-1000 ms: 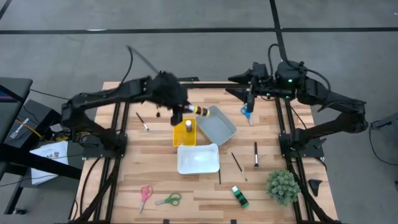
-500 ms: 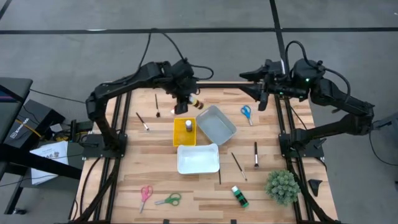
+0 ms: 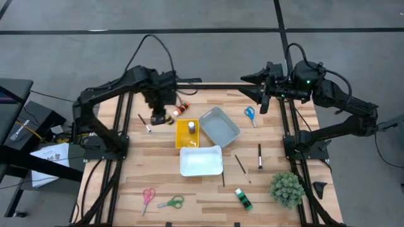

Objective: Pick & Place Paint Supplies
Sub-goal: Put the yellow paint bottle into the yellow bin

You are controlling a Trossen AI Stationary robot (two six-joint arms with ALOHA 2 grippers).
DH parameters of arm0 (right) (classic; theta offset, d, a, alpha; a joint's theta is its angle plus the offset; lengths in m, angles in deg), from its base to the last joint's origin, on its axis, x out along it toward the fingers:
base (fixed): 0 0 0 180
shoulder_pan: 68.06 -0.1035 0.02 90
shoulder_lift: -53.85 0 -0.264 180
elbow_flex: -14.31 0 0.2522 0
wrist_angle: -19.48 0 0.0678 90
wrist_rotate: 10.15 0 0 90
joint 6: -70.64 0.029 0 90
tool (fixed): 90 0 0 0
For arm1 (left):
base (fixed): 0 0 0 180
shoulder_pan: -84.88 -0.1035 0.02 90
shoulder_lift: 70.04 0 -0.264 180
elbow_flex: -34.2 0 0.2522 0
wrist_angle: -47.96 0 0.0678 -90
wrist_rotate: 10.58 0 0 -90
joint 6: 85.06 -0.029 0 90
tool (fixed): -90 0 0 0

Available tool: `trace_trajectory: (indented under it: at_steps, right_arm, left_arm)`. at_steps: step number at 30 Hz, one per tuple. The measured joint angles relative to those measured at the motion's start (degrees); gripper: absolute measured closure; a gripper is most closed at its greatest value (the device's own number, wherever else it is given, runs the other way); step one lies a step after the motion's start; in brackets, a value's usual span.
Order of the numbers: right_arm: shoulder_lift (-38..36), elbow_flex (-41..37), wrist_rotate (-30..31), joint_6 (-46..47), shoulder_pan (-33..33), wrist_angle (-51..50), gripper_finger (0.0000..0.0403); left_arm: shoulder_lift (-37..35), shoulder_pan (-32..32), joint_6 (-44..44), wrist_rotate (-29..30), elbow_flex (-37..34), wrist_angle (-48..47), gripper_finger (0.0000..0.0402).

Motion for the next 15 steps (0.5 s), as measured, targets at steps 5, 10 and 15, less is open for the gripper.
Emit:
trace_trajectory:
  at_steps: [5,10,15]
  right_arm:
    - [0.3,0.0,0.0,0.4,0.0,0.0,0.0178]
    - [0.2,0.0,0.0,0.5,0.0,0.1,0.0178]
    - [0.3,0.0,0.0,0.5,0.0,0.1,0.0178]
  left_arm:
    - [-8.1,1.3,5.9,-1.6,-11.8,0.2,0.0291]
    - [-13.0,5.3,11.6,-2.0,-22.6,2.8,0.0291]
    - [-14.2,11.5,16.7,-3.5,-30.8,6.5,0.0291]
